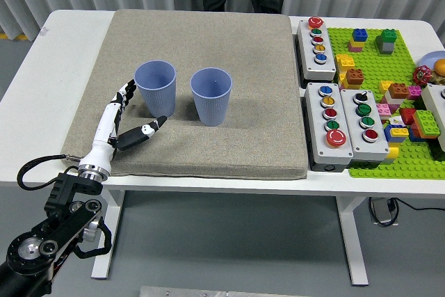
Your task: Pick cup pour cup place
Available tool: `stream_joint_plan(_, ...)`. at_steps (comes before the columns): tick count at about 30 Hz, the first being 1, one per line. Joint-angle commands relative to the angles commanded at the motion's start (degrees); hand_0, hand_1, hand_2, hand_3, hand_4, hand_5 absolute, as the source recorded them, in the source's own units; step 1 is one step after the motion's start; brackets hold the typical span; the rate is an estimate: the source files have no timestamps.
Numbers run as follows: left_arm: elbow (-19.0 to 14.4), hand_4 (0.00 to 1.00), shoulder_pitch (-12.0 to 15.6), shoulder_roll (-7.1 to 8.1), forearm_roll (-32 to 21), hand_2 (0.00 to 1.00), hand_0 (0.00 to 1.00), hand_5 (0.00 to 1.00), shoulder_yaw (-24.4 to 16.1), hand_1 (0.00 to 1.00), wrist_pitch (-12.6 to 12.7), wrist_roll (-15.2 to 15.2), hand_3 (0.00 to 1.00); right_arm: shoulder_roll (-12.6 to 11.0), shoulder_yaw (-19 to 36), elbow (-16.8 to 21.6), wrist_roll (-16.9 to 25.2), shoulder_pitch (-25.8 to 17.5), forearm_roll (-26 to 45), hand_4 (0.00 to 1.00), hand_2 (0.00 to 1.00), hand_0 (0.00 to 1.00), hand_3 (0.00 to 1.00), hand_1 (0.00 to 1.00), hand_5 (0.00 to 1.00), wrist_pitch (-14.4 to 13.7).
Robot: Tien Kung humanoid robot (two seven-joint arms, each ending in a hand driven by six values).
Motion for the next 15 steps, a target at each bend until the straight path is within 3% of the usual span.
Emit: stream_joint_plan(15,2.86,0.929,-3.12,-0.24,-0.99,0.998,0.998,0.304,0.36,0.991,-1.37,0.68,0.998,0.01,-0.49,-0.08,0.09,0.39,0.64,0.002,0.556,0.668,0.551,0.609,0.209,-0.3)
